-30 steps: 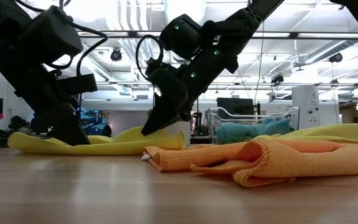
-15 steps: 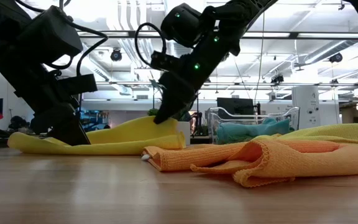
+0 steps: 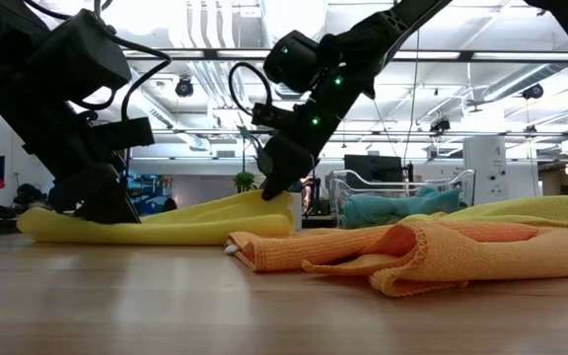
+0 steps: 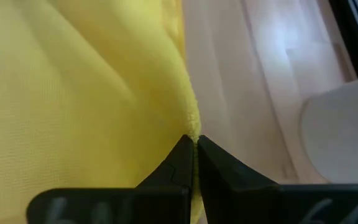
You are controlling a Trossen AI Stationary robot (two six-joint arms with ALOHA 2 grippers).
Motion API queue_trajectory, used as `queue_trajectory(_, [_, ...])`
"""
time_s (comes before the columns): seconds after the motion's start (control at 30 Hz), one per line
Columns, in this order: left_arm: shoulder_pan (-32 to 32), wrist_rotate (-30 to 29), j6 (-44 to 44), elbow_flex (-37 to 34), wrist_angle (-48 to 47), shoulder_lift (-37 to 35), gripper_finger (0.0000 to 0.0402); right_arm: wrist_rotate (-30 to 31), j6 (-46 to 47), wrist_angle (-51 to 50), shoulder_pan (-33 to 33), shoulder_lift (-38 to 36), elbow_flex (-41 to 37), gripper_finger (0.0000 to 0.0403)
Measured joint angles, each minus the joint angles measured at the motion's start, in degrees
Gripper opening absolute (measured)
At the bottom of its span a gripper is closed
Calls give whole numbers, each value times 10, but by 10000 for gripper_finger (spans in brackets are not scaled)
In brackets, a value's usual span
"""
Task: Fold microfiber towels
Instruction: Fold the left yellow microfiber towel
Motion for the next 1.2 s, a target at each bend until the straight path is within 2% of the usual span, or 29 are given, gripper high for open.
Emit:
queue_trajectory(0.47, [0,0,0,0,-1,0,67,-12,-4,-19,-21,1,0,13])
queue_trajectory(0.57, [0,0,0,0,-1,0,67,-20,14,-38,-21,1,0,39])
queue_trajectory(0.77, [0,1,2,4,-5,0,67,-18,40,-42,-23,-4,0,122])
queue_trajectory(0.9, [0,2,18,17,-6,-7,67,-18,46,-63,-24,-18,14,162])
queue_trajectory(1.03, [0,2,43,35,-6,-32,67,-18,56,-86,-23,-37,26,178])
queue_trajectory(1.2, [0,5,77,49,-11,-75,67,-22,58,-90,-15,-61,23,172])
